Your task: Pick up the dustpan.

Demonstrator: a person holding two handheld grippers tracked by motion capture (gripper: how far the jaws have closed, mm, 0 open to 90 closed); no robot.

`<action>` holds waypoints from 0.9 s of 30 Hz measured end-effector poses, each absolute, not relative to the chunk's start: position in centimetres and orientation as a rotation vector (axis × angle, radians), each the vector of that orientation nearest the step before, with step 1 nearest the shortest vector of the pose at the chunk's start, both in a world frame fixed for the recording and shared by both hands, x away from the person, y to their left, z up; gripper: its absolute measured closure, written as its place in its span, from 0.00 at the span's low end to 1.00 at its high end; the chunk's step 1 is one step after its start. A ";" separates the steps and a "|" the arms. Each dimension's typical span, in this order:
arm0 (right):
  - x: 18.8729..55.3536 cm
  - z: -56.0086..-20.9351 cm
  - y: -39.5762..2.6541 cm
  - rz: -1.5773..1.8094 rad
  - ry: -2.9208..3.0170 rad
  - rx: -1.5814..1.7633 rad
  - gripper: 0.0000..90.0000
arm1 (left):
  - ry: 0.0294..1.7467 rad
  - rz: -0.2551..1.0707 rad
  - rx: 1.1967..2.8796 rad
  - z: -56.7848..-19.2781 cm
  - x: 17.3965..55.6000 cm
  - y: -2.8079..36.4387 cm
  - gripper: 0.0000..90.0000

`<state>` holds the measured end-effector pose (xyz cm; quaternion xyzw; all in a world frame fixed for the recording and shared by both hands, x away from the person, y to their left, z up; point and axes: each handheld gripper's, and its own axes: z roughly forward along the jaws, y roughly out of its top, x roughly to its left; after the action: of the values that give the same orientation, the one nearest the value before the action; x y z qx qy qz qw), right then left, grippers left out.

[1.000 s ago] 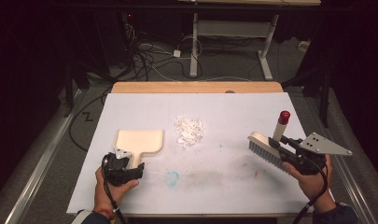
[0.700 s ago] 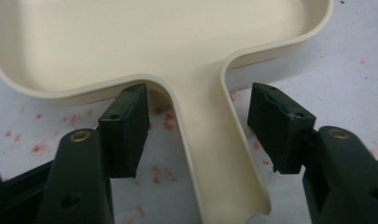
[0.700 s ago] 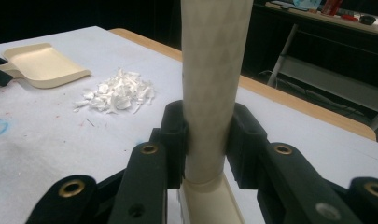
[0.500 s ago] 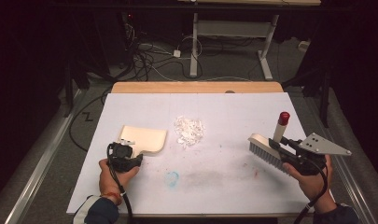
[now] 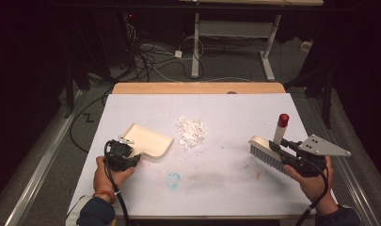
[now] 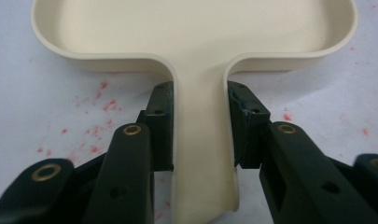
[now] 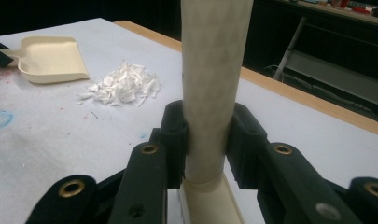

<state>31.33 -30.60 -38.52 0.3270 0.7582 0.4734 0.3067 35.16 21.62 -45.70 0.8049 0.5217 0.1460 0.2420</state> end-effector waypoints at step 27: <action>31.7 -38.9 -30.6 1.261 2.018 0.870 0.79 | 1.116 0.311 2.437 -43.8 30.7 19.8 0.71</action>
<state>31.68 -30.61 -38.90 0.3276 0.7598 0.4750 0.2994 30.69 19.80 -43.79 0.8810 0.4036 0.1125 0.2198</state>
